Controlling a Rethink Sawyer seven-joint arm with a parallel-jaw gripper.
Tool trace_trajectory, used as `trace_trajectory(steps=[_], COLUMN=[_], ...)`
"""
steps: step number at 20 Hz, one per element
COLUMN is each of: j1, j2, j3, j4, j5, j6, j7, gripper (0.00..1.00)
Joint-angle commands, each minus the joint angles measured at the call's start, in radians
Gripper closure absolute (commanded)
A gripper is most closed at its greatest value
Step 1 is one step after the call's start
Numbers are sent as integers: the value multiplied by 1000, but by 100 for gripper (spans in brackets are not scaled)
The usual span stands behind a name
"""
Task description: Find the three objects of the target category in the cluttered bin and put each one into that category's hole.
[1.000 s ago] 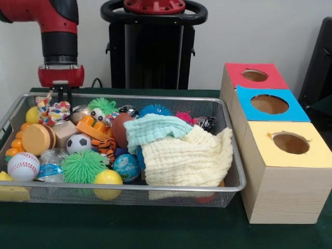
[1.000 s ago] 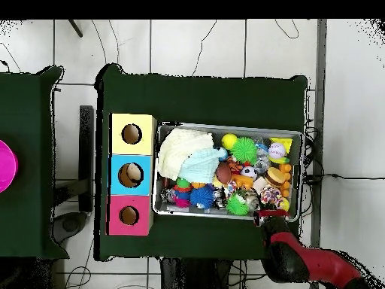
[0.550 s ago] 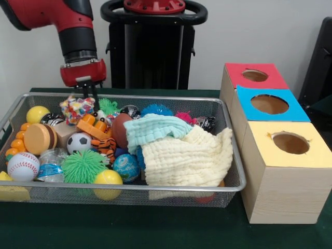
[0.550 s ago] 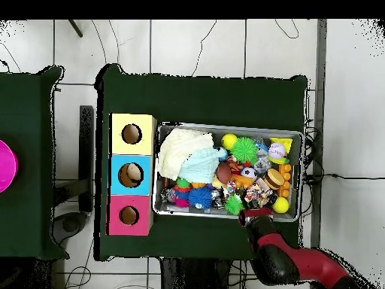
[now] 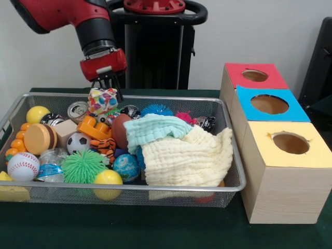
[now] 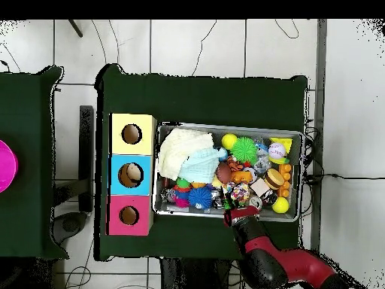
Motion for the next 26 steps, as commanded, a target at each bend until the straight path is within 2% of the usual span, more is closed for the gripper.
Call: trace_trajectory(steps=[1,7,12,15,17,18,19,22,24,26], j1=[23,21,12,-48,-78,-78,-60,24,60,107], j2=[-14,-45,-25,-8,7,2,-32,-206,-304,-358], j3=[88,104,108,180,225,244,249,251,268,242], j4=[-15,6,3,18,26,30,38,89,128,148], j5=[1,6,-12,-24,-11,19,80,283,387,436], j6=[-59,-90,-98,-42,43,111,167,268,282,274], j7=[186,185,191,229,233,215,200,212,248,256], gripper=[100,100,100,100,100,100,100,100,100,100])
